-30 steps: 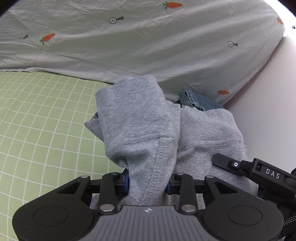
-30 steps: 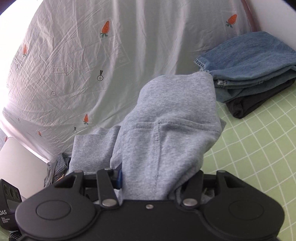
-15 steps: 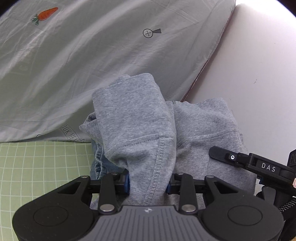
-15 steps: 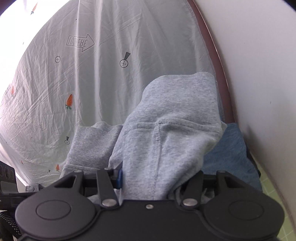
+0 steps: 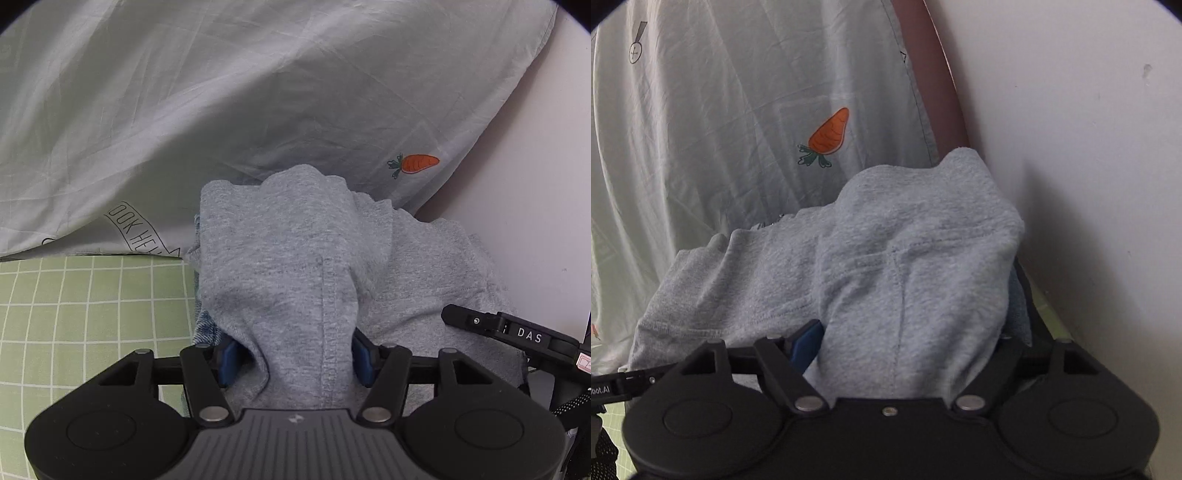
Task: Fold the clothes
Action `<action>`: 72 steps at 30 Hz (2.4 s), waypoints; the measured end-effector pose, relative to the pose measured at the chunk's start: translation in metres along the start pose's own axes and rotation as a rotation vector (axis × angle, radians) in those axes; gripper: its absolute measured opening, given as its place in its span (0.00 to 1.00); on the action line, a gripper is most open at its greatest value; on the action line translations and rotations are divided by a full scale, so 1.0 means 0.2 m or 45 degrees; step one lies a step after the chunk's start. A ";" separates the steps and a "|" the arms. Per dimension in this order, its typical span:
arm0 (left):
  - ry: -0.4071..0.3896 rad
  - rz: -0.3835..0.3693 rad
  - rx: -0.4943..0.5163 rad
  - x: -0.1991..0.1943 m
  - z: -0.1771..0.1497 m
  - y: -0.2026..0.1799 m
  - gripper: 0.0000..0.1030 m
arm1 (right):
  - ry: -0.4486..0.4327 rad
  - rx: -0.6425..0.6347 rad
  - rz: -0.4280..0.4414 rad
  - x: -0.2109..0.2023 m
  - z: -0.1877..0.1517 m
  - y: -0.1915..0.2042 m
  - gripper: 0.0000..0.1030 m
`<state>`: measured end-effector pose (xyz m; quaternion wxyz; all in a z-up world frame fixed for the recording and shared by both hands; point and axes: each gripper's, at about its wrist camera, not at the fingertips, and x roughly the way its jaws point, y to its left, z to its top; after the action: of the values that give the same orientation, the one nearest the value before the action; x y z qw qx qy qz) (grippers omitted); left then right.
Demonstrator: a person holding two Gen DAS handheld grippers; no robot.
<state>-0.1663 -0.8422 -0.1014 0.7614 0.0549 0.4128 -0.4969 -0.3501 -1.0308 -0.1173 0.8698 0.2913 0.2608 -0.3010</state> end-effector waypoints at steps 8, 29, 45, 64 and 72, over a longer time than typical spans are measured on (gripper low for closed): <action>-0.075 0.146 0.119 -0.09 0.08 -0.06 0.70 | -0.084 -0.257 -0.277 -0.15 0.06 0.18 0.79; -0.090 0.433 0.008 -0.36 0.07 0.09 0.90 | -0.066 -0.322 -0.417 0.01 -0.14 0.37 0.97; -0.535 0.200 0.357 -1.23 -0.26 -0.13 1.00 | -0.326 -0.178 -0.297 -0.93 -0.36 0.76 1.00; -0.126 0.158 0.312 -1.52 -0.75 0.03 1.00 | -0.081 -0.061 -0.491 -1.37 -1.07 0.99 1.00; -0.096 0.137 0.343 -1.57 -0.80 0.05 1.00 | -0.087 -0.041 -0.519 -1.44 -1.13 1.02 1.00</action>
<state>-0.3032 -0.5349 0.0054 0.7876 0.1599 0.3098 -0.5080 -0.4715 -0.6413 -0.0216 0.8037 0.2082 0.2896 -0.4763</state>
